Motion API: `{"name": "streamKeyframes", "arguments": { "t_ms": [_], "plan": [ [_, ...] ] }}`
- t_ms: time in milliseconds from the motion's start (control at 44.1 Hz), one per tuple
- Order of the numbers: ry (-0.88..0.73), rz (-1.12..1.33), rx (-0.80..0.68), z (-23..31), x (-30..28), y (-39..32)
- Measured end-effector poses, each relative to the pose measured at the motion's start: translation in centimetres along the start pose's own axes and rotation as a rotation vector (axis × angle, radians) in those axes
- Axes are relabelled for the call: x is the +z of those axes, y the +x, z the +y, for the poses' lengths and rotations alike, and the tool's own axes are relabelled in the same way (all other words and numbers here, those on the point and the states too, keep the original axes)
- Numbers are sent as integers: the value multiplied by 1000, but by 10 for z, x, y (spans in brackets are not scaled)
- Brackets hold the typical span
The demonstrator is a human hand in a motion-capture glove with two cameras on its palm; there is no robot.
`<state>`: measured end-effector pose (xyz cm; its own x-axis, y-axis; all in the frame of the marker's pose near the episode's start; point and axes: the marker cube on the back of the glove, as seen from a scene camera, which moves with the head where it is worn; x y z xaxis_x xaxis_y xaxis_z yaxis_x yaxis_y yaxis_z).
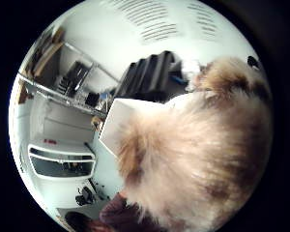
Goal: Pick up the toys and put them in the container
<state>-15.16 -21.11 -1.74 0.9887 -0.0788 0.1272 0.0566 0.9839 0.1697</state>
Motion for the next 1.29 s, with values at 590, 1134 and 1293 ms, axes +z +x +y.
{"name": "streamKeyframes", "arguments": {
  "t_ms": [590,1134,1293],
  "plan": [
    [-89,-83,-348,-30,74,-222],
    [-364,164,-201,-19,29,-114],
    [-322,239,-26,-4,-6,-22]
  ]
}}
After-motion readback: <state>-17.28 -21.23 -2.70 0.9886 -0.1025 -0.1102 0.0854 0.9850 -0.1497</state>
